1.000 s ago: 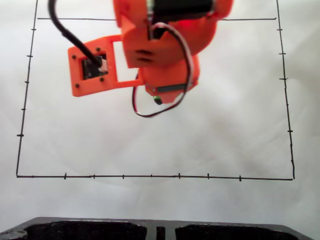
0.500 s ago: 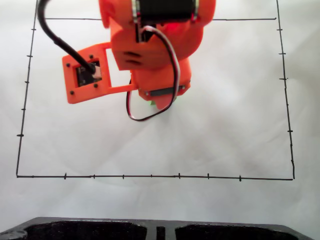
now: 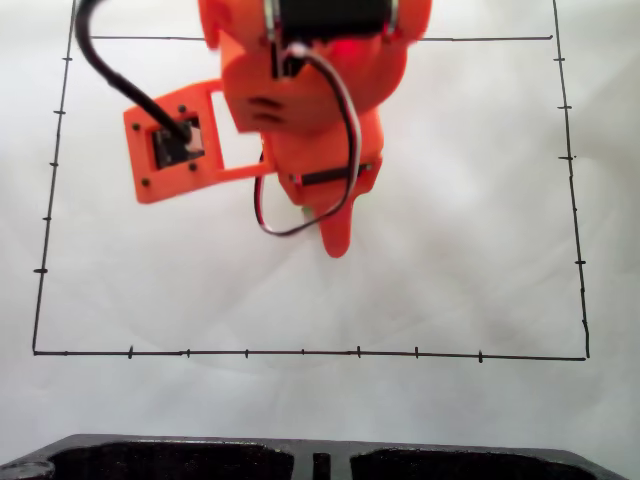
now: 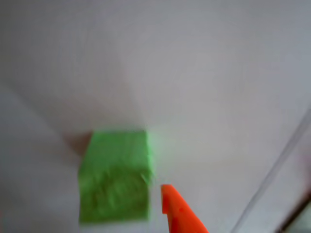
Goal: Grasp the colored block, Place it on the black dot, and then return the arm to the default position.
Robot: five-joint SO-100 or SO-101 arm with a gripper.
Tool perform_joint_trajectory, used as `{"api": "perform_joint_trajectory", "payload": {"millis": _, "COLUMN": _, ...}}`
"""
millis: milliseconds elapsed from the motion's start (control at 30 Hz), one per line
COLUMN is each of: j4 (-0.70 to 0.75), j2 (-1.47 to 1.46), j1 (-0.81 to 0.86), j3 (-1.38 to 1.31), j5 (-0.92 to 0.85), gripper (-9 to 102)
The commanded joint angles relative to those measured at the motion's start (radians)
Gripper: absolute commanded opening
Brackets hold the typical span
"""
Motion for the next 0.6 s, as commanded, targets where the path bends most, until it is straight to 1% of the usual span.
{"api": "perform_joint_trajectory", "payload": {"millis": 0, "j4": 0.041, "j2": 0.098, "j1": -0.008, "j3": 0.006, "j5": -0.012, "gripper": 49}}
{"api": "perform_joint_trajectory", "payload": {"millis": 400, "j4": 0.132, "j2": 0.391, "j1": 0.028, "j3": 0.035, "j5": -0.061, "gripper": 49}}
{"api": "perform_joint_trajectory", "payload": {"millis": 500, "j4": 0.15, "j2": 0.485, "j1": 0.037, "j3": 0.04, "j5": -0.066, "gripper": 44}}
{"api": "perform_joint_trajectory", "payload": {"millis": 567, "j4": 0.156, "j2": 0.543, "j1": 0.043, "j3": 0.043, "j5": -0.055, "gripper": 36}}
